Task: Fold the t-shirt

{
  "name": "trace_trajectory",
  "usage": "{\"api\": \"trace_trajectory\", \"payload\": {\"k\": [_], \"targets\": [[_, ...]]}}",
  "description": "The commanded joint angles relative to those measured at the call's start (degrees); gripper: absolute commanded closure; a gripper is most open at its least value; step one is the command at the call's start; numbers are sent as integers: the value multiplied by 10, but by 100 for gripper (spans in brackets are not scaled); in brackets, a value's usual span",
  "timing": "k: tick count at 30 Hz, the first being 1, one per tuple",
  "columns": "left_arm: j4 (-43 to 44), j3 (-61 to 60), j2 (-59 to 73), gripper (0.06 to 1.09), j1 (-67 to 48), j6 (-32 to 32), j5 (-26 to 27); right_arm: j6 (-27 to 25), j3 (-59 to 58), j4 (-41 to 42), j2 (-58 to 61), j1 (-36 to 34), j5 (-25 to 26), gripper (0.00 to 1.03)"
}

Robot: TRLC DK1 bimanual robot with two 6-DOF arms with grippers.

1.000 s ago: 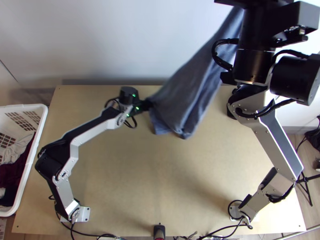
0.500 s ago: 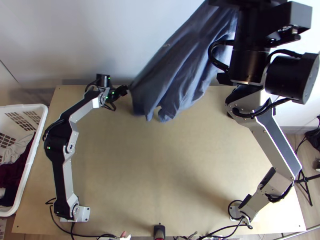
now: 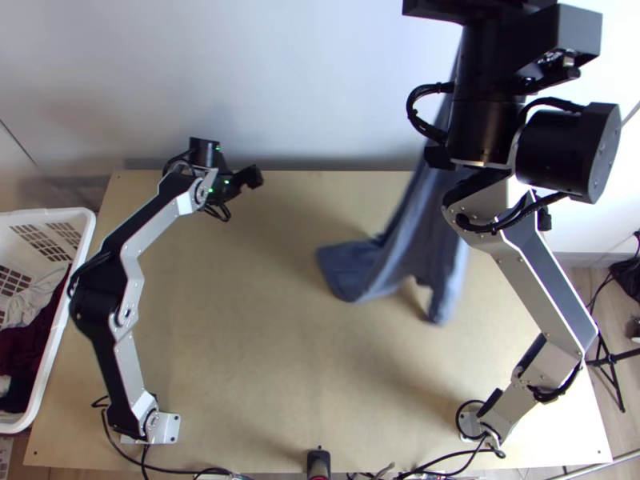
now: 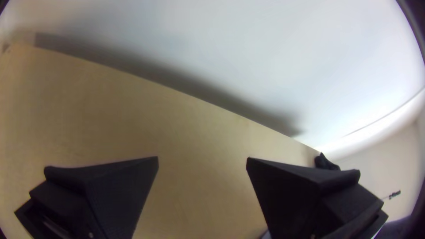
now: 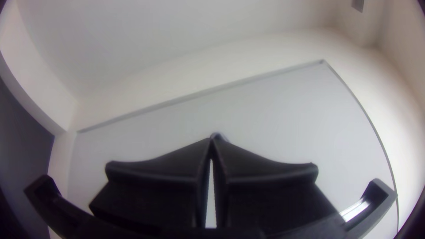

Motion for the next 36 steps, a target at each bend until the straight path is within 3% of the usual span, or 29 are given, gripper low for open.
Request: {"api": "trace_trajectory", "payload": {"k": [1, 7, 19, 24, 28, 36], "targets": [[-8, -44, -122, 12, -68, 53, 26, 0, 0, 0, 4, -7, 0, 100], [-3, -80, -216, 12, -99, 68, 101, -1, -3, 2, 8, -27, 0, 100], [3, -121, -393, 12, -138, 75, 183, -10, -5, 14, 63, -62, 2, 100], [17, -133, -401, 12, -178, 62, 184, -9, -3, 17, 85, -53, 2, 100], [80, -182, -408, 12, -228, 46, 175, -9, 4, 19, 97, -47, 4, 100], [195, -269, -421, 13, -351, 75, 130, -9, 6, 19, 99, -43, 6, 100]]}}
